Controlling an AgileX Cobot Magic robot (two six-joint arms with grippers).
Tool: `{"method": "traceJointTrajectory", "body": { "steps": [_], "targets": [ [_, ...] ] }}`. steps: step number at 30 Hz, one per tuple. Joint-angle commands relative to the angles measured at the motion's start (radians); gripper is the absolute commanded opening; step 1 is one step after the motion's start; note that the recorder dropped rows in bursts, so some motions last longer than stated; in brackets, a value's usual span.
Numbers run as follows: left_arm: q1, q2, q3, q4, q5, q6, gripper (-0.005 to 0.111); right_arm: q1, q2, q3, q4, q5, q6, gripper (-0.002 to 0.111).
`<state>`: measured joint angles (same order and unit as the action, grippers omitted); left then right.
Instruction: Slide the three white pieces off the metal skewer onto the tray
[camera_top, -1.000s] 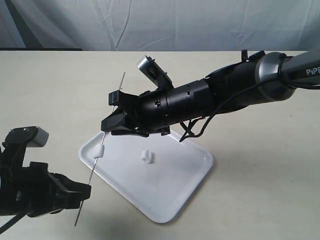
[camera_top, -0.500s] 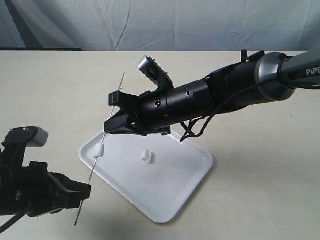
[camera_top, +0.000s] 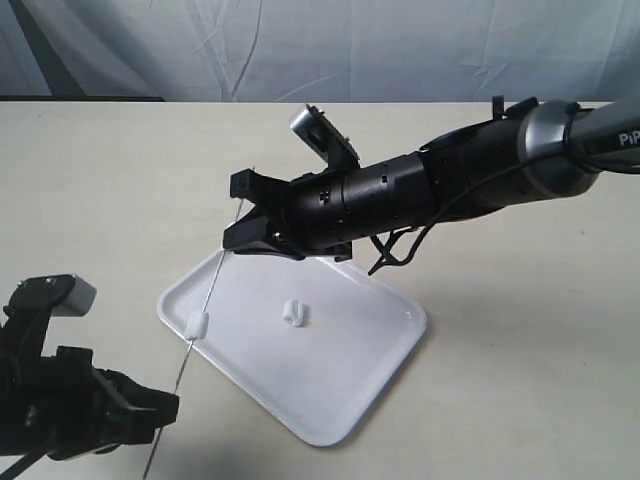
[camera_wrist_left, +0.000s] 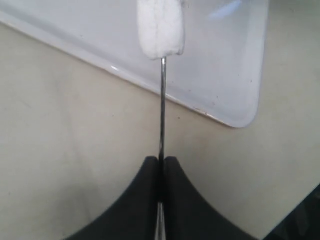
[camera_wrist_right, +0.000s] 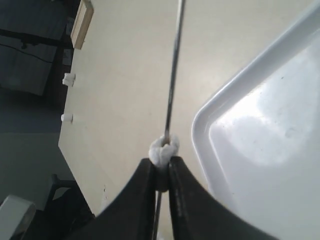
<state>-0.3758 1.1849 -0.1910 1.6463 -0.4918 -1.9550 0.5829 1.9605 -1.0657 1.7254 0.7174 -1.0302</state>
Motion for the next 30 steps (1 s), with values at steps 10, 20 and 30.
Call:
{"method": "traceJointTrajectory", "body": {
  "steps": [10, 20, 30],
  "targets": [
    [-0.005, 0.002, 0.084, 0.003, -0.013, 0.002, 0.0, -0.071, -0.013, -0.018, 0.019, -0.012, -0.01, 0.008],
    [-0.005, 0.002, 0.157, -0.029, -0.034, 0.002, 0.0, -0.071, -0.013, -0.032, 0.019, -0.059, -0.016, 0.008],
    [-0.005, 0.002, 0.167, -0.145, -0.025, 0.095, 0.0, -0.069, -0.013, -0.066, -0.071, -0.076, 0.019, 0.008]
  ]
}}
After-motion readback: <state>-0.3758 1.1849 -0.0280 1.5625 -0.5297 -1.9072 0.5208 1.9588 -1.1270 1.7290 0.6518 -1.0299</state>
